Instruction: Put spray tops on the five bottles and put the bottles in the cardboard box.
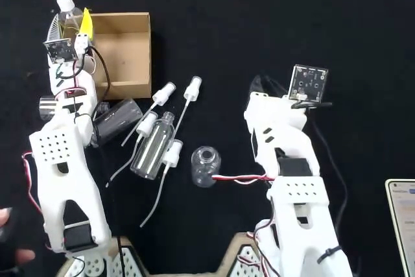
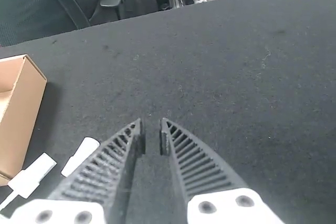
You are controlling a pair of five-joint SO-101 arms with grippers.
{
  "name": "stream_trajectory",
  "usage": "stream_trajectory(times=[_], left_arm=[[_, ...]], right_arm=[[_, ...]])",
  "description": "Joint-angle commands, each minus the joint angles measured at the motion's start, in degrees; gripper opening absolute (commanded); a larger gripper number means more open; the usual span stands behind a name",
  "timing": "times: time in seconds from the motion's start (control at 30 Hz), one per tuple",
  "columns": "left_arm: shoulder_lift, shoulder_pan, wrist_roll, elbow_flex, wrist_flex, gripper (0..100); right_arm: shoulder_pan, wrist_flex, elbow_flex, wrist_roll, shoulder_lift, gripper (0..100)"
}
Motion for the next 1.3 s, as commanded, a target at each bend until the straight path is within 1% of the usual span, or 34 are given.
stream_trajectory(times=[0.0,0.1,0.37,0.6,1.1,1.27], left_arm=[[-0.5,-0.7,-0.1,-0.8,-1.2,14],[-0.5,-0.5,-0.1,1.3,-1.2,21],[-1.0,-0.5,0.0,2.9,-1.3,21],[-1.1,-0.5,0.0,3.0,-1.2,29],[-1.2,-1.0,0.0,3.1,-1.3,29],[-4.6,-0.5,0.0,4.7,-1.2,29]], right_arm=[[1.1,-1.5,-0.7,0.4,-0.8,5.0],[1.1,-1.5,-0.7,0.4,-0.8,5.0],[1.1,-1.5,-0.7,0.4,-0.8,5.0],[1.1,-1.5,-0.7,0.4,-0.8,5.0],[1.1,-1.5,-0.7,0.4,-0.8,5.0],[1.1,-1.5,-0.7,0.4,-0.9,5.0]])
